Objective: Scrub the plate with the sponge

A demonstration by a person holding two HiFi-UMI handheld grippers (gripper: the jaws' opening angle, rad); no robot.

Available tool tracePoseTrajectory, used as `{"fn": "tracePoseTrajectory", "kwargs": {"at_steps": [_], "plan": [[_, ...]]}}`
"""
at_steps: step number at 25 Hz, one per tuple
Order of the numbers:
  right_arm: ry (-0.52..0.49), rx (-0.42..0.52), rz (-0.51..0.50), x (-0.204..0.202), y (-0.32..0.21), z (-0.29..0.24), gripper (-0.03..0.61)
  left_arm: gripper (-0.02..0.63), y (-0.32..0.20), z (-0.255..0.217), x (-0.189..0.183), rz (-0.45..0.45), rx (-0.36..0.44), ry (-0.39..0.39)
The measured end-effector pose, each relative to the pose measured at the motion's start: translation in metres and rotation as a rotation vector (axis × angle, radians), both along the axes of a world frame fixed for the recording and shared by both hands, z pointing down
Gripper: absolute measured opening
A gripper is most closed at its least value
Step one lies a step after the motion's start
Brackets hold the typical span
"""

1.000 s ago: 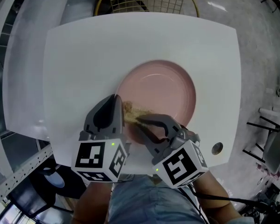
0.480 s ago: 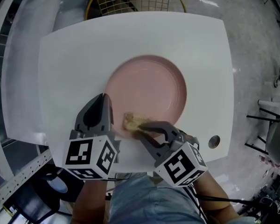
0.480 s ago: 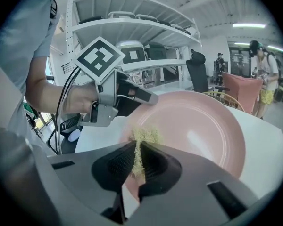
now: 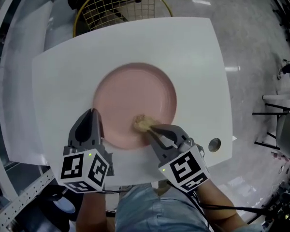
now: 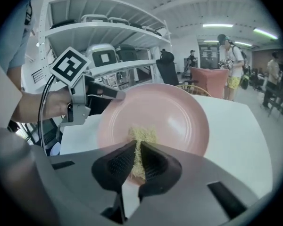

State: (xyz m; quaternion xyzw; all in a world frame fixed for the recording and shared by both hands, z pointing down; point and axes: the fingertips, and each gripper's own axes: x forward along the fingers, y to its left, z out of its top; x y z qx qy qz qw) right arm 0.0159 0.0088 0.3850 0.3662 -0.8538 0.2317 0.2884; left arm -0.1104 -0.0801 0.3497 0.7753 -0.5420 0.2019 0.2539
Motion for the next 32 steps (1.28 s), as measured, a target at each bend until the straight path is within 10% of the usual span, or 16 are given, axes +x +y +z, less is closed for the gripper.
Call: {"fn": "tracePoseTrajectory", "kwargs": {"at_steps": [14, 32], "plan": [[0.031, 0.037, 0.247, 0.049, -0.048, -0.005, 0.037, 0.023, 0.0, -0.004, 0.01, 0.022, -0.001, -0.011], [0.088, 0.103, 0.251, 0.046, -0.118, -0.015, 0.037, 0.023, 0.001, -0.004, 0.019, 0.043, -0.016, 0.025]]}}
